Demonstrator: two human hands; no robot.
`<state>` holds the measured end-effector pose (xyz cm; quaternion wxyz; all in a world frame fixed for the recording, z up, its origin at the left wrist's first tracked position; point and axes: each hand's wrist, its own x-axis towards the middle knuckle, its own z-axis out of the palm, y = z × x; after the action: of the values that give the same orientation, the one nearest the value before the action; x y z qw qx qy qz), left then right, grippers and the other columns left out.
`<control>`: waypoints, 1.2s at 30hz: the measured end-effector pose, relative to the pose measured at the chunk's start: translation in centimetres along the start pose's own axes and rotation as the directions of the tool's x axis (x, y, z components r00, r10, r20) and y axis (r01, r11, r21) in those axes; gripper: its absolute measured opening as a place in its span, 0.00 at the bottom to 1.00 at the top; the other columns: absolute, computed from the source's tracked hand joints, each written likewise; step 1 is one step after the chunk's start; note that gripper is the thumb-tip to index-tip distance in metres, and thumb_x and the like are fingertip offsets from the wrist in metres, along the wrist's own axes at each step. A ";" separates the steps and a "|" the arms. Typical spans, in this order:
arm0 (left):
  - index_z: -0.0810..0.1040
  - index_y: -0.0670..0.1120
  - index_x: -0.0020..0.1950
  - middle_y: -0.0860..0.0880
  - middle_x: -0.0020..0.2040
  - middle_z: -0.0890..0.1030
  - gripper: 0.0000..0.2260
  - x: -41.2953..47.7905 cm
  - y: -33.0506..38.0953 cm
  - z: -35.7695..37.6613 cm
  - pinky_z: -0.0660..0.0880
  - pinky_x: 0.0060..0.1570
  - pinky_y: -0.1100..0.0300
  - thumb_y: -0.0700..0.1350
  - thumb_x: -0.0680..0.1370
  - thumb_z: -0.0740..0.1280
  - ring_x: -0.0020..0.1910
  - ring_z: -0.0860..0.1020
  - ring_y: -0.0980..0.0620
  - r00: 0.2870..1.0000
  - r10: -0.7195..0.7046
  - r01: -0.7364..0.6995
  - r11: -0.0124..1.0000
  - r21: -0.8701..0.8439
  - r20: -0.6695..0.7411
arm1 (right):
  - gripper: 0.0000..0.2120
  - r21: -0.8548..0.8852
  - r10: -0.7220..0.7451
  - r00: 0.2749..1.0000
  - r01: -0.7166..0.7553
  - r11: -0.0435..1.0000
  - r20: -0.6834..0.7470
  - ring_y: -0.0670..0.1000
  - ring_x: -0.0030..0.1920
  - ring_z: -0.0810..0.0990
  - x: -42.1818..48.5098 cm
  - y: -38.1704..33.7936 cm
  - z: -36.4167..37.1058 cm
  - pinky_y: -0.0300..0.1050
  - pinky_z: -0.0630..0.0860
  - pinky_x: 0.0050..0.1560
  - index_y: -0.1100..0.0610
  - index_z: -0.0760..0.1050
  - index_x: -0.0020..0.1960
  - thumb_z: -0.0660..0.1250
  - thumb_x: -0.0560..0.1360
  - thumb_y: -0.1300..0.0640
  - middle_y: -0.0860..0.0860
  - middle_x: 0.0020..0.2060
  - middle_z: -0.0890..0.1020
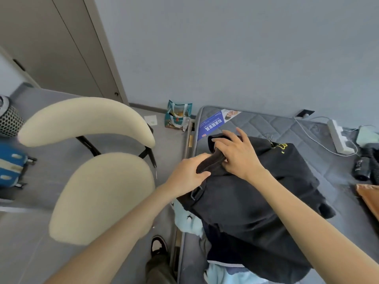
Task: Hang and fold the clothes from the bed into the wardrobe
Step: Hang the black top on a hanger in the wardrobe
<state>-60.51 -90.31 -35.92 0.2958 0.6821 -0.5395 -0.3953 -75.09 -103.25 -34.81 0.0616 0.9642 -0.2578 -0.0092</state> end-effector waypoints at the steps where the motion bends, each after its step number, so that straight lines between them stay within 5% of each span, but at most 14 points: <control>1: 0.74 0.56 0.65 0.56 0.55 0.81 0.17 -0.6 0.5 -1.2 0.74 0.52 0.61 0.44 0.77 0.67 0.54 0.78 0.56 0.999 0.021 -0.020 1.000 0.011 -0.029 | 0.18 0.014 0.017 0.998 -0.017 1.000 -0.053 0.58 0.67 0.73 0.1 -0.4 -1.0 0.62 0.61 0.71 0.54 0.78 0.52 0.75 0.62 0.58 0.49 0.55 0.83; 9: 0.78 0.59 0.60 0.58 0.54 0.80 0.11 -9.0 1.7 -10.0 0.69 0.47 0.63 0.50 0.78 0.66 0.53 0.76 0.57 0.937 0.131 -0.077 0.982 0.175 -0.324 | 0.17 0.066 -0.048 0.954 0.070 0.995 -0.296 0.60 0.64 0.74 1.2 -7.0 -10.0 0.57 0.63 0.72 0.59 0.78 0.52 0.73 0.64 0.58 0.52 0.55 0.83; 13: 0.78 0.60 0.56 0.60 0.53 0.79 0.08 -15.1 0.8 -14.8 0.74 0.52 0.53 0.52 0.79 0.64 0.54 0.76 0.54 0.883 0.144 -0.035 0.969 0.244 -0.446 | 0.17 0.040 -0.157 0.916 0.184 0.982 -0.368 0.60 0.63 0.77 1.9 -12.5 -13.7 0.56 0.62 0.72 0.60 0.78 0.49 0.75 0.63 0.56 0.54 0.51 0.83; 17: 0.79 0.59 0.54 0.61 0.52 0.79 0.07 -21.9 0.4 -18.7 0.72 0.51 0.57 0.50 0.79 0.65 0.54 0.76 0.57 0.815 0.180 -0.011 0.955 0.297 -0.550 | 0.14 0.077 -0.230 0.868 0.292 0.954 -0.441 0.58 0.50 0.79 2.6 -18.8 -16.6 0.54 0.63 0.72 0.60 0.74 0.45 0.73 0.64 0.55 0.54 0.41 0.80; 20: 0.80 0.56 0.54 0.60 0.53 0.80 0.07 -27.1 -0.1 -20.7 0.72 0.53 0.58 0.49 0.79 0.65 0.54 0.76 0.57 0.782 0.192 0.016 0.945 0.327 -0.593 | 0.15 0.177 -0.238 0.879 0.334 0.926 -0.412 0.57 0.43 0.77 2.5 -23.6 -17.7 0.52 0.63 0.72 0.58 0.70 0.44 0.72 0.66 0.53 0.53 0.38 0.77; 24: 0.80 0.57 0.55 0.60 0.48 0.76 0.07 -33.8 -1.3 -22.3 0.69 0.44 0.58 0.50 0.79 0.64 0.49 0.76 0.55 0.741 0.193 0.114 0.908 0.403 -0.643 | 0.15 0.316 -0.258 0.900 0.373 0.872 -0.351 0.55 0.46 0.76 2.1 -30.0 -17.7 0.47 0.63 0.71 0.57 0.68 0.43 0.70 0.69 0.49 0.52 0.39 0.77; 29: 0.79 0.60 0.53 0.60 0.44 0.74 0.08 -41.0 -3.8 -23.7 0.72 0.44 0.56 0.48 0.79 0.64 0.47 0.77 0.55 0.668 0.105 0.250 0.901 0.355 -0.736 | 0.19 0.438 -0.352 0.911 0.412 0.799 -0.215 0.47 0.46 0.71 1.6 -37.7 -17.5 0.40 0.68 0.45 0.55 0.67 0.48 0.71 0.71 0.43 0.49 0.43 0.75; 33: 0.79 0.60 0.51 0.59 0.46 0.76 0.08 -47.0 -5.6 -25.5 0.65 0.42 0.61 0.45 0.78 0.66 0.49 0.77 0.54 0.531 0.030 0.376 0.887 0.268 -0.847 | 0.16 0.501 -0.412 0.900 0.425 0.754 -0.142 0.55 0.43 0.79 2.7 -45.1 -18.7 0.53 0.76 0.42 0.53 0.67 0.51 0.70 0.71 0.47 0.51 0.43 0.81; 36: 0.78 0.60 0.51 0.59 0.48 0.77 0.09 -51.2 -6.3 -26.4 0.73 0.46 0.55 0.46 0.78 0.65 0.49 0.78 0.53 0.439 0.007 0.448 0.865 0.226 -0.899 | 0.16 0.582 -0.464 0.875 0.450 0.677 -0.137 0.53 0.43 0.79 4.0 -49.9 -19.9 0.52 0.77 0.43 0.50 0.68 0.50 0.72 0.68 0.51 0.49 0.43 0.81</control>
<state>-40.12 -39.70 -16.36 0.3136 0.8992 -0.2860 0.1061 -45.89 -60.10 -21.22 -0.2522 0.9665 0.0007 0.0467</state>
